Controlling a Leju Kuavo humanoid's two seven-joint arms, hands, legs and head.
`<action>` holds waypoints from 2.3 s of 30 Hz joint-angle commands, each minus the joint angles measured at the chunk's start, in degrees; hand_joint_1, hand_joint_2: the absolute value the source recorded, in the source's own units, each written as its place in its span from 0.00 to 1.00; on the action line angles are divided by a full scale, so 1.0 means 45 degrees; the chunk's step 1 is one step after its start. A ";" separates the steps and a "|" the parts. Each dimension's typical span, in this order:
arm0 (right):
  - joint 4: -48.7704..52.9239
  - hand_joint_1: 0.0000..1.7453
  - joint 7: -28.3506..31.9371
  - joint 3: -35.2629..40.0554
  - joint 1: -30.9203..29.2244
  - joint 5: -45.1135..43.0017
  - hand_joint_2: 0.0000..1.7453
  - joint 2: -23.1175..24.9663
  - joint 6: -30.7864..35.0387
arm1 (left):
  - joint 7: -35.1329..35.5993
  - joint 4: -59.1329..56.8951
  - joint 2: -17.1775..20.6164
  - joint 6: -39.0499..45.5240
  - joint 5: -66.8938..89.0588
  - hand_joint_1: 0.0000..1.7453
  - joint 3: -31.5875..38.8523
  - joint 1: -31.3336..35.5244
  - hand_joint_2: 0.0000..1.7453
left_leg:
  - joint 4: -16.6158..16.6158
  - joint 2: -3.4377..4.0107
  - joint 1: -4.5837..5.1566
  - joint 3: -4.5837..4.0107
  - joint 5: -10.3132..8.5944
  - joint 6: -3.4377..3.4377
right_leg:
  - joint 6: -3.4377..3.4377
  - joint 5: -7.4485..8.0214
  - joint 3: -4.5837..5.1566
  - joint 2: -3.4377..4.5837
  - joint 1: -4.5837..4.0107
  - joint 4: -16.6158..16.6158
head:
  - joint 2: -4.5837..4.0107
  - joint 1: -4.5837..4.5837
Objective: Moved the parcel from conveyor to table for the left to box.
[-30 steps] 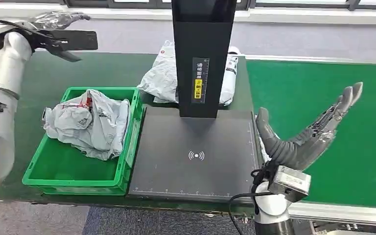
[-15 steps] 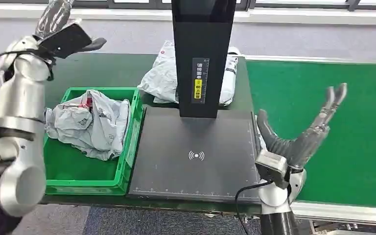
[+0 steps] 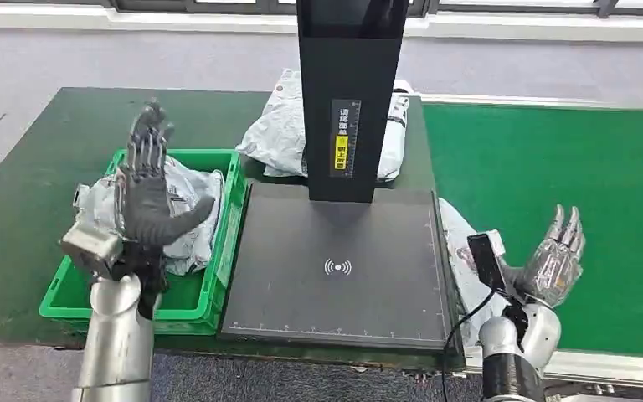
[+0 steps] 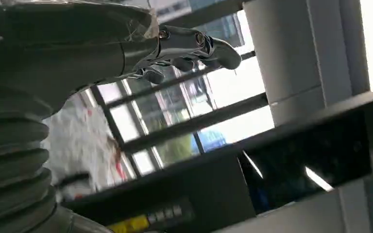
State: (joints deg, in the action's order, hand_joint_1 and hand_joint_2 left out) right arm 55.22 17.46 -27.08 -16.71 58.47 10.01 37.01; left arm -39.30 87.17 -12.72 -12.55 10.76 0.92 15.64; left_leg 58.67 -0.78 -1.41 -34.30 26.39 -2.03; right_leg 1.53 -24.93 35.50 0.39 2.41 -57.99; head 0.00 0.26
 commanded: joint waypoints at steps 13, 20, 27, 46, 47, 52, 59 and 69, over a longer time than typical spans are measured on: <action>-0.5847 0.00 0.0542 -0.1499 -0.1750 -0.2077 1.00 -0.1364 -0.3503 | -0.0156 -0.0775 -0.0415 -0.0584 -0.0474 0.00 -0.1470 -0.1572 1.00 | -0.0038 0.0024 -0.0003 0.0067 -0.0004 0.0027 | -0.0041 0.0004 -0.0067 -0.0003 -0.0015 0.0038 | 0.0000 0.0000; -0.5403 0.00 0.2061 -0.1539 -0.1687 -0.3222 1.00 -0.1199 -0.4822 | -0.0135 -0.0556 -0.0460 -0.0682 -0.0116 0.00 -0.1485 -0.1667 1.00 | -0.0027 0.0023 -0.0001 0.0049 -0.0001 0.0028 | -0.0037 -0.0001 -0.0050 -0.0002 -0.0013 0.0025 | 0.0000 -0.0004; -0.6477 0.17 -0.0694 -0.0716 -0.1863 -0.1833 1.00 -0.1653 -0.4809 | -0.0074 -0.0563 -0.0520 -0.0655 0.0253 0.00 -0.1531 -0.1706 1.00 | -0.0034 0.0021 -0.0001 0.0054 -0.0006 0.0032 | -0.0044 0.0003 -0.0059 -0.0009 -0.0014 0.0033 | 0.0000 0.0000; -0.6463 1.00 -0.1384 -0.0521 -0.2288 -0.0682 1.00 -0.1322 -0.3208 | 0.0053 0.0059 -0.0612 -0.0216 0.0736 0.00 -0.1392 -0.2187 1.00 | -0.0021 0.0023 -0.0009 0.0048 0.0000 0.0020 | -0.0033 0.0000 -0.0056 -0.0004 -0.0020 0.0022 | 0.0000 -0.0005; -0.5753 1.00 -0.0570 -0.0633 -0.2233 -0.0805 1.00 -0.1021 -0.2174 | 0.0093 0.0305 -0.0629 -0.0162 0.0786 0.00 -0.1354 -0.2372 1.00 | -0.0040 0.0042 -0.0003 0.0071 0.0001 0.0031 | -0.0048 0.0002 -0.0070 0.0006 -0.0018 0.0036 | 0.0000 -0.0004; -0.1320 1.00 0.0672 0.0093 -0.0882 -0.1000 1.00 0.0297 -0.1036 | 0.0124 0.0562 -0.0708 -0.0153 0.0954 0.00 -0.1275 -0.2630 1.00 | -0.0017 0.0036 0.0003 0.0020 0.0002 0.0017 | -0.0032 -0.0001 -0.0023 0.0009 -0.0005 0.0002 | 0.0000 -0.0004; 0.3755 1.00 0.1896 0.2144 0.1173 -0.1282 1.00 0.1485 -0.0033 | -0.0027 -0.0046 -0.0769 -0.0092 0.1097 0.00 -0.1275 -0.2331 1.00 | -0.0019 0.0000 0.0008 0.0011 0.0003 0.0021 | -0.0039 -0.0025 -0.0022 -0.0024 -0.0003 -0.0007 | 0.0000 -0.0004; 0.6686 1.00 0.2641 0.4971 0.2822 -0.1191 1.00 0.1749 0.0507 | -0.0084 -0.0577 -0.0863 -0.0198 0.1156 0.00 -0.1082 -0.1976 1.00 | -0.0024 -0.0006 0.0002 0.0022 0.0002 0.0021 | -0.0042 -0.0026 -0.0028 -0.0026 -0.0008 0.0002 | 0.0000 -0.0004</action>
State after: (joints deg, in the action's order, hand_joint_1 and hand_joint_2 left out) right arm 71.40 29.27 -17.33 -9.63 52.83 16.40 38.71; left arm -39.63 89.18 -15.67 -13.20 15.78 -5.07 6.16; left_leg 58.65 -0.94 -1.44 -34.35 26.35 -2.05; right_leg 1.54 -25.01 35.47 0.24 2.38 -58.01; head 0.00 0.24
